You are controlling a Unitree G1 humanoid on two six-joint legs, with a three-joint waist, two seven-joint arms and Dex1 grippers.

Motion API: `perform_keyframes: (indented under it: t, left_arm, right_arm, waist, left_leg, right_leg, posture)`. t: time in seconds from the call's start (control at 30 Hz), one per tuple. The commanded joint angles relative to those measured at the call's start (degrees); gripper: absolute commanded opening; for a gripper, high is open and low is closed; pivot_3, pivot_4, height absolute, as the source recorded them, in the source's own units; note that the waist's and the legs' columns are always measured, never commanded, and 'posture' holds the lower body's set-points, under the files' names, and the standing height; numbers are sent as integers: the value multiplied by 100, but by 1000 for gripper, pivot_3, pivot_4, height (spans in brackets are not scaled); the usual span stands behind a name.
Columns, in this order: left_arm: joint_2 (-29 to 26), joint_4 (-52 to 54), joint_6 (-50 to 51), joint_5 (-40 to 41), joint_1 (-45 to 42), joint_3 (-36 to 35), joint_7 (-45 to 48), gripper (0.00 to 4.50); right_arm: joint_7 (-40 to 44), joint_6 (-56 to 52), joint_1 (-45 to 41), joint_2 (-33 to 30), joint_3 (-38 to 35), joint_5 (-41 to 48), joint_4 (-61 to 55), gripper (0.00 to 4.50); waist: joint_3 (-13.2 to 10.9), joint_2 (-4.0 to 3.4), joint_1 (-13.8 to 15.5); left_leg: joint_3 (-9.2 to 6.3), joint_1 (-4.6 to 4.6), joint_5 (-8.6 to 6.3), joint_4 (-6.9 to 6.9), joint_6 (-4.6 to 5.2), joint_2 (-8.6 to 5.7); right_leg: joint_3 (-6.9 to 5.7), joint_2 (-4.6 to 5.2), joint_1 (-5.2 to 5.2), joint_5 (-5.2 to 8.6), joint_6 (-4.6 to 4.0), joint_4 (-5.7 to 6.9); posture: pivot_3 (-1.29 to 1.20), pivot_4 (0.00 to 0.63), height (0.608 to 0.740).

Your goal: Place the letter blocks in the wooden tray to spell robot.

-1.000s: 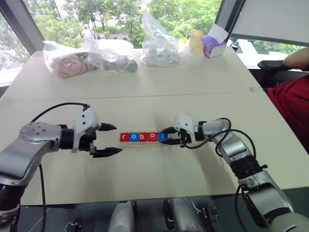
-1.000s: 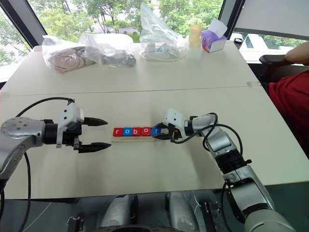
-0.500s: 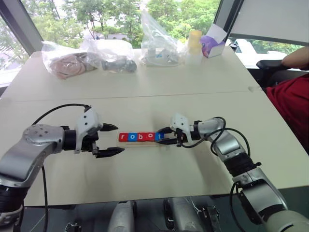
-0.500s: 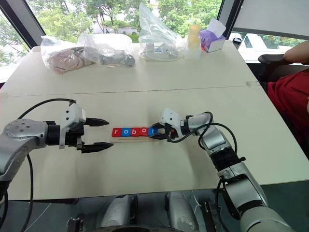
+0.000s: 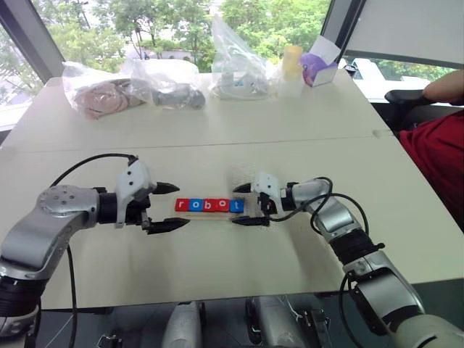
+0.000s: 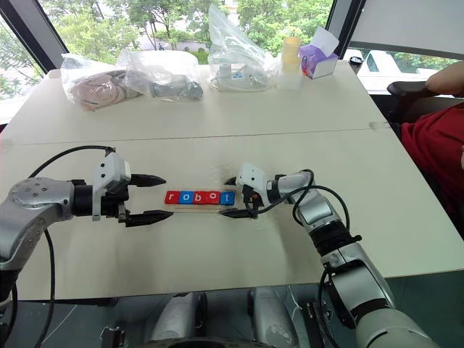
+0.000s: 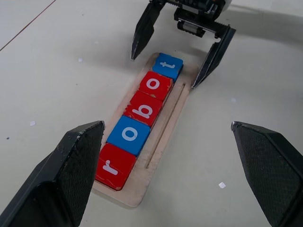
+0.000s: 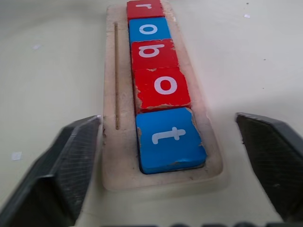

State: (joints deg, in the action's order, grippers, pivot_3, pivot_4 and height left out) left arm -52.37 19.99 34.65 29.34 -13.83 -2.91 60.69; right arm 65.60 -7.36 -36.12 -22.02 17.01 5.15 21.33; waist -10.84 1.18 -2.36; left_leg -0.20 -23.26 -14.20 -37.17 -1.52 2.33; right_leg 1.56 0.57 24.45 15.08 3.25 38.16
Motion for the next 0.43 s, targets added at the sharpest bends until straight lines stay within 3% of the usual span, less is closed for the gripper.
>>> perform_keyframes:
  t: [0.03, 0.23, 0.43]
  left_arm:
    - [-43, 74, -58, -17, -18, -152, -54, 4500]
    - [-218, 15, 86, 154, 516, -705, -17, 4500]
    - [-181, 231, 420, 422, 1841, -1765, -191, 4500]
  right_arm:
    - [-168, -194, -20, -137, -452, 291, -553, 4481]
    - [-500, -1203, 656, -578, -1078, 824, -1997, 4481]
    - [-1168, -3060, 2352, -1241, -2245, 1911, -4399, 4481]
  waist:
    - [0, 0, 3]
    - [1, 1, 17]
    - [0, 0, 30]
  left_leg:
    - [0, 0, 0, 0, 0, 0]
    - [-1, -1, 0, 2, 0, 0]
    - [-2, -2, -1, 11, 1, 15]
  right_leg:
    - [0, 0, 0, 0, 0, 0]
    - [0, 3, 0, 0, 0, -1]
    - [-2, 10, 2, 2, -2, -3]
  posture:
    - [0, 150, 740]
    - [0, 150, 740]
    - [0, 150, 740]
